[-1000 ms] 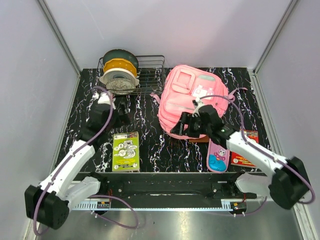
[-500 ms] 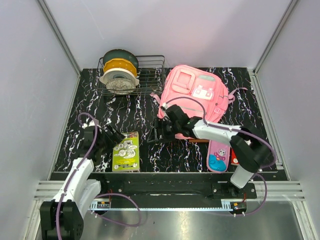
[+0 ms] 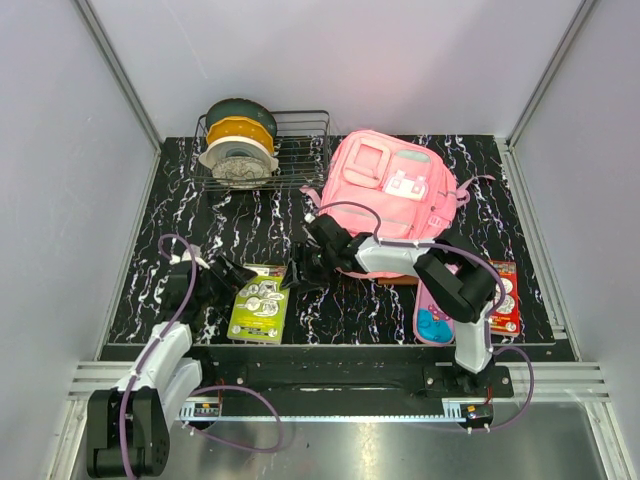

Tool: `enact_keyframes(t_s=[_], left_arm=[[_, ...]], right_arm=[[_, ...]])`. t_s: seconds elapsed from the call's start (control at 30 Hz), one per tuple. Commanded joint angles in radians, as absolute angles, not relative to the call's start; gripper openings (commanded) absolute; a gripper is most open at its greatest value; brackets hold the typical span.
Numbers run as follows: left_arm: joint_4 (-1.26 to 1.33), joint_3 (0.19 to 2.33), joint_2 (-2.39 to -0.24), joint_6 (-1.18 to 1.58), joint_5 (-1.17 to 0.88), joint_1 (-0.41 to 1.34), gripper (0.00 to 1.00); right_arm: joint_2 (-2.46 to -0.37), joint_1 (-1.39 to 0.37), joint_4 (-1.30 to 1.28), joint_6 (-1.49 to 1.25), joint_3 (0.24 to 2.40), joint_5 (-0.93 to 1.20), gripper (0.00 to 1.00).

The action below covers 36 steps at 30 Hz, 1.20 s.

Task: Pack the student bag
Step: Pick up the book from the center of the board.

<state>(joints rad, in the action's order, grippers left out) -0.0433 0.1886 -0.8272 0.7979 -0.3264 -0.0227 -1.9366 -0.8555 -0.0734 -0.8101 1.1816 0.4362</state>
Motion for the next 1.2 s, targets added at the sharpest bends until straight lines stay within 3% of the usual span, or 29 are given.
enact_keyframes(t_s=[0.0, 0.17, 0.27, 0.57, 0.73, 0.83, 0.9, 0.97, 1.17], left_arm=[[-0.023, 0.146, -0.830, 0.813, -0.382, -0.025, 0.91], [-0.018, 0.140, -0.815, 0.807, -0.399, -0.026, 0.86], [-0.018, 0.146, -0.816, 0.792, -0.408, -0.026, 0.78], [-0.008, 0.141, -0.821, 0.756, -0.449, -0.025, 0.57], [0.035, 0.132, -0.847, 0.758, -0.486, -0.023, 0.47], [0.052, 0.130, -0.862, 0.758, -0.498, -0.023, 0.41], [0.061, 0.133, -0.868, 0.758, -0.503, -0.025, 0.40], [0.066, 0.135, -0.870, 0.758, -0.509, -0.023, 0.38], [0.084, 0.137, -0.870, 0.756, -0.522, -0.023, 0.35]], right_arm=[[-1.982, -0.873, -0.116, -0.844, 1.256, 0.440, 0.64], [-2.029, -0.879, -0.080, -0.880, 1.259, 0.456, 0.61], [-2.055, -0.881, -0.052, -0.893, 1.267, 0.472, 0.47], [-2.065, -0.881, -0.029, -0.914, 1.272, 0.451, 0.51], [-2.056, -0.881, 0.041, -0.917, 1.259, 0.465, 0.49], [-2.046, -0.881, 0.058, -0.913, 1.261, 0.466, 0.33], [-2.043, -0.881, 0.066, -0.911, 1.261, 0.471, 0.34], [-2.037, -0.881, 0.078, -0.911, 1.258, 0.480, 0.46], [-2.006, -0.881, 0.130, -0.907, 1.233, 0.479, 0.49]])
